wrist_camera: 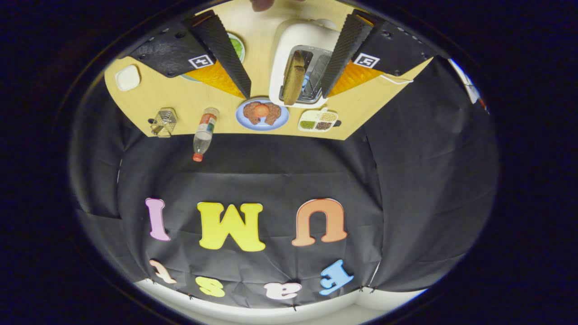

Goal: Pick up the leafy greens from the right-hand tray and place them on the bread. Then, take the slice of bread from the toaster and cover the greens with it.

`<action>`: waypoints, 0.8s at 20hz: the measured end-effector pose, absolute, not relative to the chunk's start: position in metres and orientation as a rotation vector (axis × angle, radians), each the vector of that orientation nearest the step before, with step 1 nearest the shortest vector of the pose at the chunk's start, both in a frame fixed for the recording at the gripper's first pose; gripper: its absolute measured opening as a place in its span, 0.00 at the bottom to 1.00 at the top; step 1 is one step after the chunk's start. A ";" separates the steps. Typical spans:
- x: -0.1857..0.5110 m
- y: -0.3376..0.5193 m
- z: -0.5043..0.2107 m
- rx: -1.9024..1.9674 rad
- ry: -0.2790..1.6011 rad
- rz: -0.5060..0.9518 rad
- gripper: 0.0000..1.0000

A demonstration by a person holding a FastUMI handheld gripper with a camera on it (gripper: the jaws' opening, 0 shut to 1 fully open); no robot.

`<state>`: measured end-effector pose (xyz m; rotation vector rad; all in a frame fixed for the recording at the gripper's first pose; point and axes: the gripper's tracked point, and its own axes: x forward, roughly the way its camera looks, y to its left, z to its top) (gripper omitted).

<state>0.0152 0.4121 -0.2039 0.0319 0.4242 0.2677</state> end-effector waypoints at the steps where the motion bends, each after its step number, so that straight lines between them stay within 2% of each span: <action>1: 0.018 0.415 -0.211 0.021 0.435 0.259 0.96; 6: 0.039 0.423 -0.234 0.013 0.462 0.209 0.85; 10: 0.052 0.427 -0.241 -0.012 0.451 0.182 0.58; 12: 0.054 0.431 -0.246 -0.002 0.470 0.182 0.52; 14: 0.058 0.427 -0.248 -0.003 0.474 0.155 0.52; 16: 0.059 0.430 -0.251 -0.002 0.480 0.157 0.34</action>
